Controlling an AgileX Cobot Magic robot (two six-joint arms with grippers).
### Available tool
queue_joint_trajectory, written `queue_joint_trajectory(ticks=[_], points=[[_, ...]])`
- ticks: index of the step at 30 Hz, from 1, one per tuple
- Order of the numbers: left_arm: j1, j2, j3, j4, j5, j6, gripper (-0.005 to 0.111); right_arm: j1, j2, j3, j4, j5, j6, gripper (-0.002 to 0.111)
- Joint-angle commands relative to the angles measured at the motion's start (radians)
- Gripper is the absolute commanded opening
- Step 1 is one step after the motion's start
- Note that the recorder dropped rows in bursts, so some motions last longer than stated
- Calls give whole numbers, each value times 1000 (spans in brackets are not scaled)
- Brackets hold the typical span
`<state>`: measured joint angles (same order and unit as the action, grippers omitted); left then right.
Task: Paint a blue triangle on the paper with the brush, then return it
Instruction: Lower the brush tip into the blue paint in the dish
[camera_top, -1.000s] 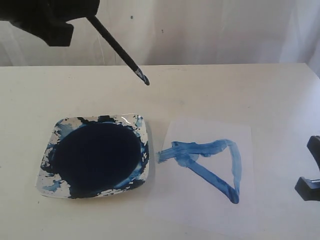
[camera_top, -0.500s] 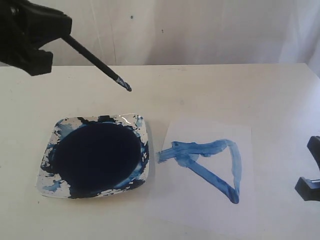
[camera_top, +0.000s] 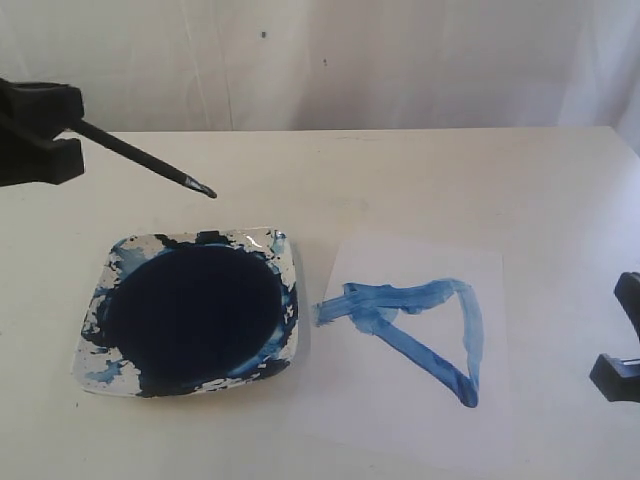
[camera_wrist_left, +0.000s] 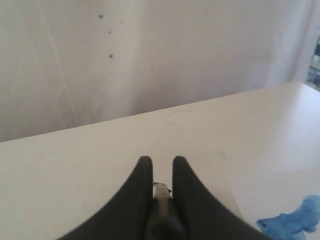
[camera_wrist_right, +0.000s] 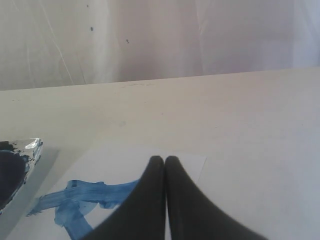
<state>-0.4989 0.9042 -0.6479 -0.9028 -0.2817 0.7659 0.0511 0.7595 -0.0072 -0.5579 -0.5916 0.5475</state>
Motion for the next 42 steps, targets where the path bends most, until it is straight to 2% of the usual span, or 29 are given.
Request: queue_joint_trajectory(ticks=[1,4,11,17,23,25,34,42], points=[[-1,-9,44,-132,-124,1,0,-1,-6,7,6,4,-9,0],[-1,-9,56,-200,-159,1,0,-1,-6,7,6,4,-9,0],[-1,-25,60,-217,-143,1,0,-1,-6,7,6,10,-7,0],[-1,-95,60,-224,37,105,0,-1,-6,7,6,12,-2,0],[-1,-116,60,-233,248,155,0,-1,-6,7,6,12,-12,0],[-1,-112,73,-230,282,155,0,-1,-6,7,6,12,-12,0],[-1,-112,186,-213,122,155,0,-1,-6,7,6,16,-2,0],[-1,-112,198,-213,124,155,0,-1,-6,7,6,32,-2,0]])
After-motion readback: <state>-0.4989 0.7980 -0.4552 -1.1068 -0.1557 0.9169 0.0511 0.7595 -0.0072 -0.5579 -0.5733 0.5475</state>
